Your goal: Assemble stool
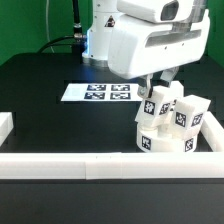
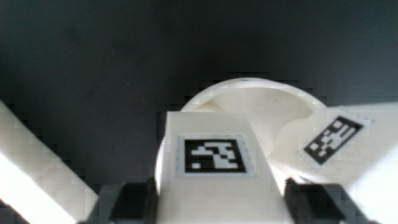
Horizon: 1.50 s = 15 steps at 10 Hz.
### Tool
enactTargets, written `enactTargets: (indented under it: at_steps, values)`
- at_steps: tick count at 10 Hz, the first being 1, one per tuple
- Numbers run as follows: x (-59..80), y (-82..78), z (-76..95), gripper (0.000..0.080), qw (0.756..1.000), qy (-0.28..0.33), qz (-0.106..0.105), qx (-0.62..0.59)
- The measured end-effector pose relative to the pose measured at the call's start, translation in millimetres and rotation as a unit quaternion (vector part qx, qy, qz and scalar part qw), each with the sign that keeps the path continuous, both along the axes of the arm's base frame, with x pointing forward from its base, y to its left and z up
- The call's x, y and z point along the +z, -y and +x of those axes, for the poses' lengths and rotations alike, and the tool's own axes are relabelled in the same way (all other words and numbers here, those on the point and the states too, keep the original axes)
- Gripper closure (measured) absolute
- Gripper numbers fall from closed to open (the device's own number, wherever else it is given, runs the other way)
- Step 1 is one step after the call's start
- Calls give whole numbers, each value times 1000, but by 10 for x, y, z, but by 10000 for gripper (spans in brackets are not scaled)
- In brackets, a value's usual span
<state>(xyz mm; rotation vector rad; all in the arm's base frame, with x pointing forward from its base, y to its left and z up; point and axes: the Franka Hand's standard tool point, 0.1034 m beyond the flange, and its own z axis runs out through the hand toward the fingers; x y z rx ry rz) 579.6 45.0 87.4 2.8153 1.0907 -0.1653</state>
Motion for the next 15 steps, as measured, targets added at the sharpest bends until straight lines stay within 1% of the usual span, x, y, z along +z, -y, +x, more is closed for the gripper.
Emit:
enactTargets:
  at_steps: [2, 3, 4, 6, 7, 8, 9, 11, 12, 15]
  values:
    - [0, 0, 0, 461, 998, 8, -3, -54]
    - [-4, 19, -4, 461, 991, 15, 6, -132]
    - [-9, 45, -5, 461, 977, 20, 21, -213]
    - [-13, 28, -7, 461, 954, 21, 27, -297]
    - [-14, 4, -3, 461, 938, 24, 32, -345]
    - [-14, -22, 19, 461, 927, 35, 33, -373]
    - [-13, -23, 20, 461, 921, 36, 32, -387]
    - [-13, -30, 21, 461, 894, 41, 28, -445]
    - [-13, -37, 23, 461, 873, 45, 26, -485]
    - [-19, -83, 38, 461, 788, 55, 28, -612]
